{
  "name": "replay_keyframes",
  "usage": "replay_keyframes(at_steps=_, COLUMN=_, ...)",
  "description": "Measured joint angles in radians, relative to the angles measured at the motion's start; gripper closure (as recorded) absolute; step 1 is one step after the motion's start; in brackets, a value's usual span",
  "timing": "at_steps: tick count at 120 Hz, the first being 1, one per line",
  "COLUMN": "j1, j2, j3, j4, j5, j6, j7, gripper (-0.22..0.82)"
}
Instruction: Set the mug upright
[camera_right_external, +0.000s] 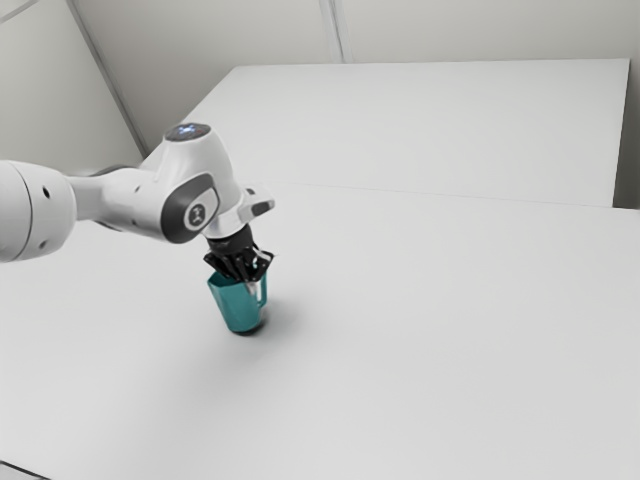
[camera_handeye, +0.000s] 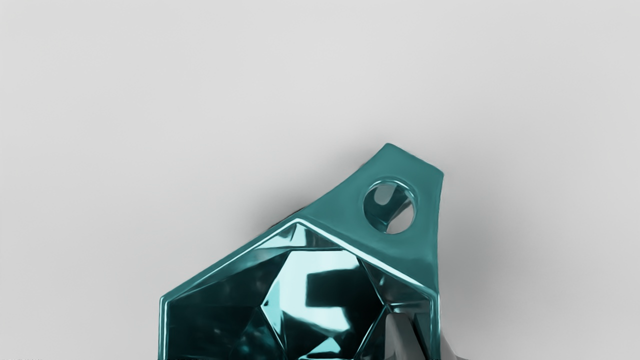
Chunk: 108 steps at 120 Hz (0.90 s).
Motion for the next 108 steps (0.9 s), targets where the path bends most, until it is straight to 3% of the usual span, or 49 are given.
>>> replay_keyframes(at_steps=19, j1=-0.004, j2=0.003, j3=0.000, j4=-0.013, j5=-0.001, j6=0.025, j7=0.004, gripper=0.79)
replay_keyframes(at_steps=43, j1=-0.013, j2=-0.020, j3=-0.002, j4=-0.013, j5=-0.005, j6=0.024, j7=0.011, gripper=0.36)
replay_keyframes(at_steps=61, j1=-0.011, j2=-0.074, j3=-0.002, j4=-0.006, j5=-0.006, j6=0.001, j7=0.015, gripper=0.18)
replay_keyframes(at_steps=81, j1=-0.007, j2=-0.125, j3=-0.011, j4=0.009, j5=-0.007, j6=-0.025, j7=0.019, gripper=0.08)
replay_keyframes(at_steps=108, j1=-0.021, j2=-0.136, j3=-0.021, j4=0.157, j5=0.003, j6=-0.119, j7=0.022, gripper=0.03)
